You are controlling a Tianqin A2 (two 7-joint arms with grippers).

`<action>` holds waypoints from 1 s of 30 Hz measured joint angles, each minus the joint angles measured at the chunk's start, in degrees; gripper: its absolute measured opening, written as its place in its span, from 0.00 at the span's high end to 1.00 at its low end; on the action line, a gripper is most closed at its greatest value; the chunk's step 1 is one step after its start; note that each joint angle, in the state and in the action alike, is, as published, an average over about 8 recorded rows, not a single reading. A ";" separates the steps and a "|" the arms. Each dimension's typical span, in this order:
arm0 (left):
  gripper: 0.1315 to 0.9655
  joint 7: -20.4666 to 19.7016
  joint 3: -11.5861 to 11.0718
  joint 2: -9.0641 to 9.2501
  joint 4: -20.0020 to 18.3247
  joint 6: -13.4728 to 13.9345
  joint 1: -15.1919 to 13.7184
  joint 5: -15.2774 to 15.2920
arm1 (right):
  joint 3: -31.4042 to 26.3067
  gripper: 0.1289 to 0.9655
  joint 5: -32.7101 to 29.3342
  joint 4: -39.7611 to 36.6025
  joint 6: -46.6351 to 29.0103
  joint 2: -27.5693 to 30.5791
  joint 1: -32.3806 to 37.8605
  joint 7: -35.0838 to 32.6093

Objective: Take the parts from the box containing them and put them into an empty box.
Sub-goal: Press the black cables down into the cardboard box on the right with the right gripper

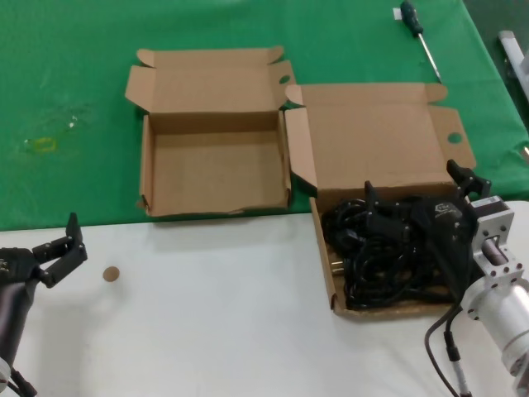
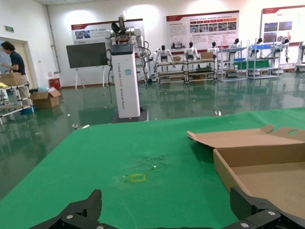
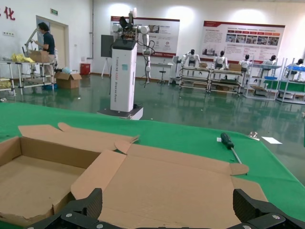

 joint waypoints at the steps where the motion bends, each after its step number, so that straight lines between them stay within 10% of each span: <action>1: 0.01 0.00 0.00 0.00 0.00 0.00 0.00 0.00 | 0.00 0.00 0.00 0.00 0.01 0.01 0.00 0.00; 30: 0.47 0.00 0.00 0.00 0.00 0.00 0.00 0.00 | 2.65 0.00 2.88 -0.98 -15.96 10.98 2.66 -4.81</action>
